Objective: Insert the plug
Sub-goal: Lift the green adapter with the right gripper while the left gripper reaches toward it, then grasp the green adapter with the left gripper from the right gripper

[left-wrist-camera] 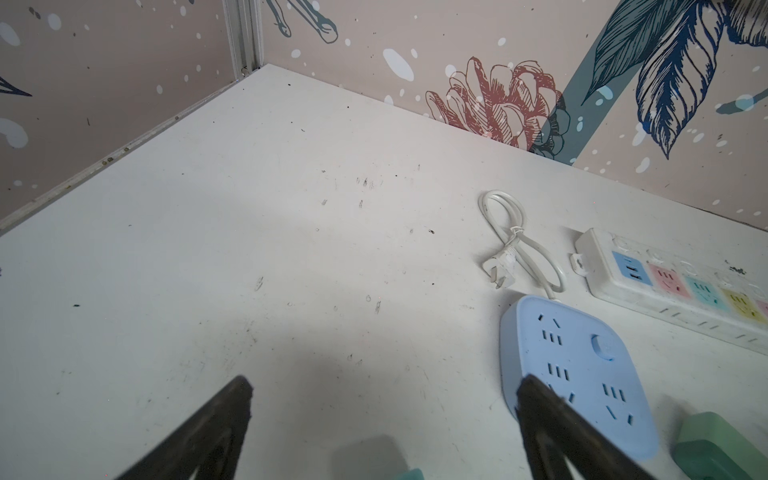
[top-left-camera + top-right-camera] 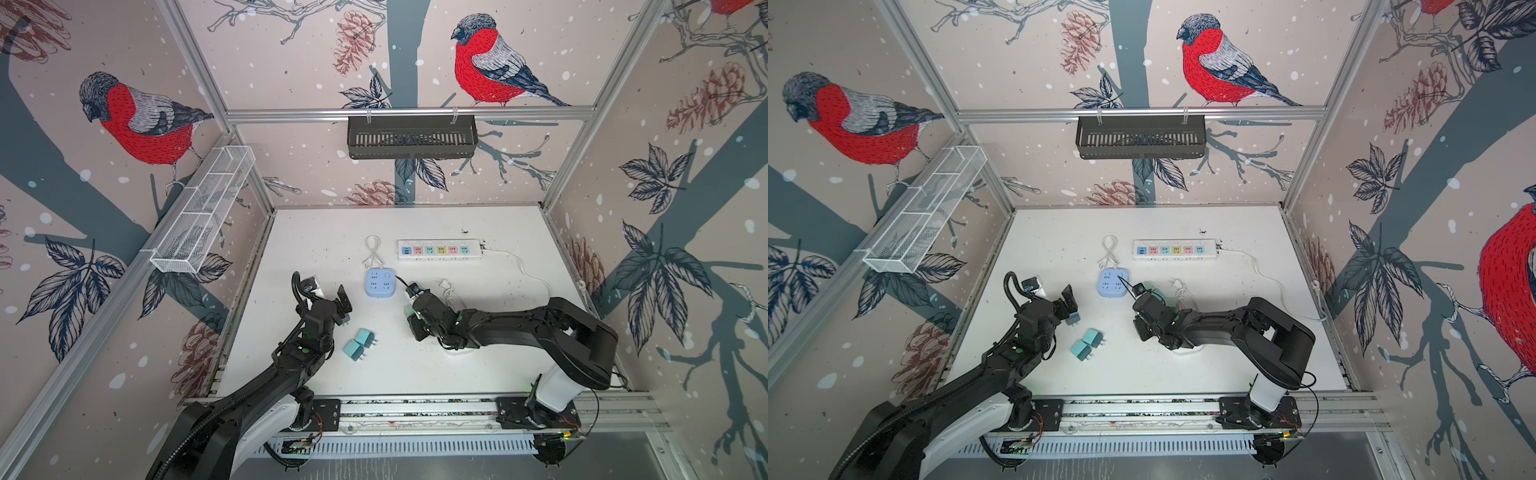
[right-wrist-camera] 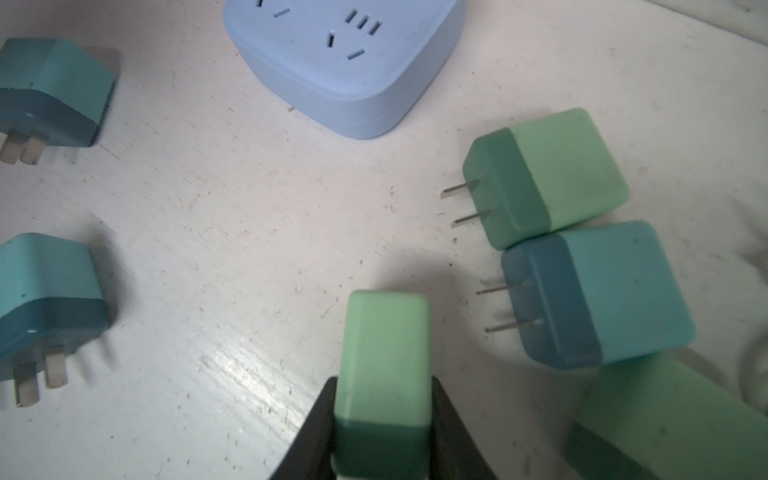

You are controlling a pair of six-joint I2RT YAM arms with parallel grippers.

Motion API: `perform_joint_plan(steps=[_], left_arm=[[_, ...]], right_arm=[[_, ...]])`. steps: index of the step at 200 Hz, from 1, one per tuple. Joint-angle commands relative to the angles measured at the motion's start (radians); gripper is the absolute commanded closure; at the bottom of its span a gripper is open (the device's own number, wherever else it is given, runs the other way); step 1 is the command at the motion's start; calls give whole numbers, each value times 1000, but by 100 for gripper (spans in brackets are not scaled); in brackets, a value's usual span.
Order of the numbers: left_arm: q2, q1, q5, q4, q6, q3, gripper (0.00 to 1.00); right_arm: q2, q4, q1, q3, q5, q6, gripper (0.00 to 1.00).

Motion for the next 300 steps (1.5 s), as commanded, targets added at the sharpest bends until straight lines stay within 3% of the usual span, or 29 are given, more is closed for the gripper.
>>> perform_joint_plan(steps=[1, 41, 65, 87, 101, 140, 196, 209, 231, 246, 300], left_arm=[[0, 1, 9, 20, 1, 6, 1], [-15, 2, 34, 31, 26, 4, 2], [-68, 1, 114, 30, 58, 6, 2], [-153, 1, 265, 14, 50, 36, 2], [-211, 1, 420, -3, 62, 74, 2], [-309, -1, 743, 101, 79, 117, 3], [-211, -36, 1164, 126, 92, 260, 10], [-164, -99, 1185, 125, 123, 293, 14], [-86, -238, 1178, 99, 240, 352, 18], [-45, -307, 1166, 69, 303, 387, 20], [66, -372, 1185, 94, 382, 437, 22]], right_arm=[[1, 22, 0, 2, -13, -4, 77], [-129, 43, 8, -23, 18, -7, 89], [-247, 147, 12, -84, 29, -46, 96], [-344, 334, 11, -184, 32, -105, 97], [-389, 427, 9, -231, 4, -140, 98], [-530, 480, 6, -257, 3, -215, 99], [-683, 568, -18, -463, -160, -202, 99], [-740, 579, -32, -496, -178, -182, 99], [-865, 686, -62, -586, -336, -173, 99], [-958, 708, -66, -633, -377, -175, 99], [-1181, 711, -102, -732, -460, -157, 99]])
